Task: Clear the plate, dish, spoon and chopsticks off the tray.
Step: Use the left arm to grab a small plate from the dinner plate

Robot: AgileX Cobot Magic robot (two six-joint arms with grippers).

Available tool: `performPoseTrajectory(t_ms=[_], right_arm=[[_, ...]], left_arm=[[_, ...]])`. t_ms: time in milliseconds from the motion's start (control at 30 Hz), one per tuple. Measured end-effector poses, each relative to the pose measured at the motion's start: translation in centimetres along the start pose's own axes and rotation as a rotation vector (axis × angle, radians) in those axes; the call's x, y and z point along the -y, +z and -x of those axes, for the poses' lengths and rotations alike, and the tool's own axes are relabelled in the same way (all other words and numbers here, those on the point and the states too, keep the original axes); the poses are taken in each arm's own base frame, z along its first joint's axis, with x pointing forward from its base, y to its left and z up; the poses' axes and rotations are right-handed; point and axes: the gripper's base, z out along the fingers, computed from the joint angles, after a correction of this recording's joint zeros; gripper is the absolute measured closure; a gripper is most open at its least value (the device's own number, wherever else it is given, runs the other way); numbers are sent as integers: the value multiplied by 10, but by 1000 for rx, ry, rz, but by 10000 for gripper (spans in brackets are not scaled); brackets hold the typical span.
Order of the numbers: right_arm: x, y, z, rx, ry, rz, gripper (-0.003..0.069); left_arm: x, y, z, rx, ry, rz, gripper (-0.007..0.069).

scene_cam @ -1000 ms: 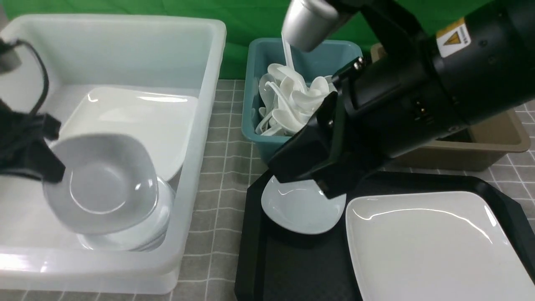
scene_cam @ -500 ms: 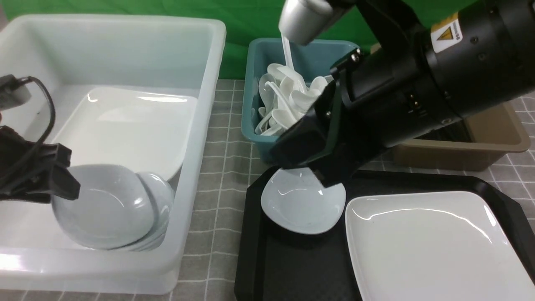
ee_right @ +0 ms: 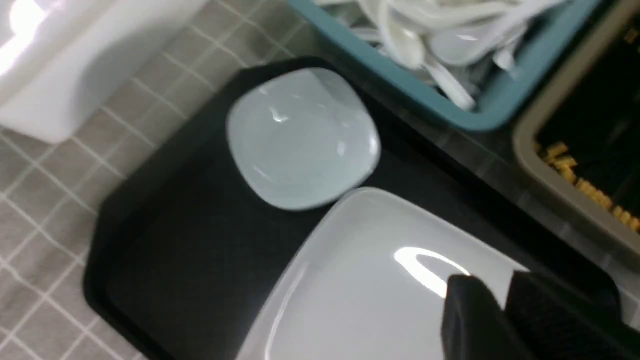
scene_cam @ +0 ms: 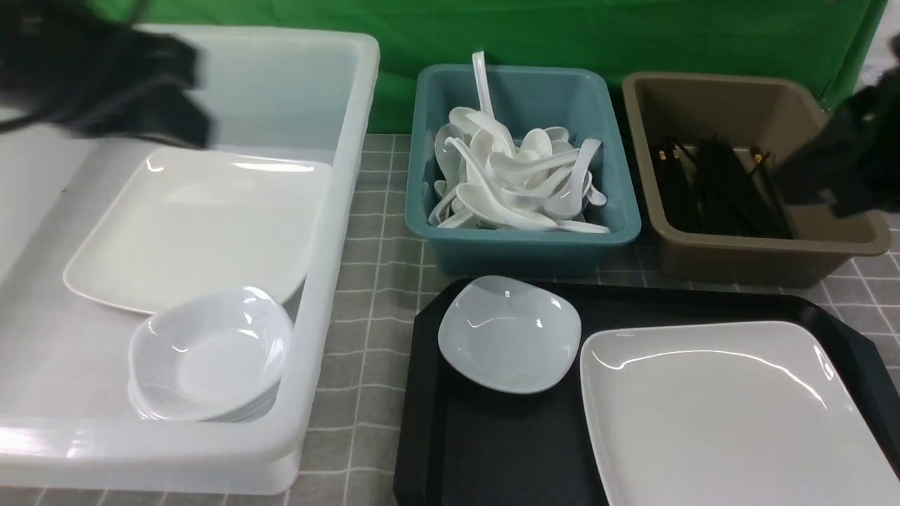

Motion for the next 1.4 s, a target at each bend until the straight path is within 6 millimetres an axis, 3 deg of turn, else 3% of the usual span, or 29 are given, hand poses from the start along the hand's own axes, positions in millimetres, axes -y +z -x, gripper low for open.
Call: performPoseTrajectory(t_ms=[33, 67, 167, 233, 267, 300, 400, 500, 533, 600, 733, 867, 1400], right_arm=[[6, 0, -7, -13, 29, -18, 511], [8, 1, -10, -19, 42, -26, 510], [11, 6, -18, -50, 59, -33, 507], [11, 10, -24, -69, 61, -31, 504], [10, 12, -27, -80, 63, -29, 503], [10, 12, -27, -80, 63, -29, 503], [9, 14, -33, -97, 65, -26, 502], [9, 13, -34, -92, 64, -26, 501], [9, 12, -34, -91, 64, -27, 501], [9, 12, -34, -89, 64, -27, 498], [9, 9, -34, -64, 62, -34, 494], [8, 8, -34, -52, 61, -38, 494], [9, 8, -34, -51, 35, -40, 475]], left_arm=[[32, 20, 0, -62, 53, -60, 613], [48, 33, -1, -104, 82, -73, 617], [79, 71, -5, -205, 171, -61, 621], [99, 106, -9, -277, 236, -21, 618], [105, 122, -11, -303, 261, -2, 612], [106, 126, -12, -313, 264, -2, 612], [116, 170, -13, -369, 307, 53, 563], [115, 201, -14, -403, 305, 90, 473], [115, 200, -13, -398, 305, 92, 466], [108, 221, -15, -411, 317, 151, 379], [100, 244, -20, -425, 333, 211, 239], [95, 258, -26, -444, 347, 239, 168], [93, 292, -36, -435, 321, 203, 166]])
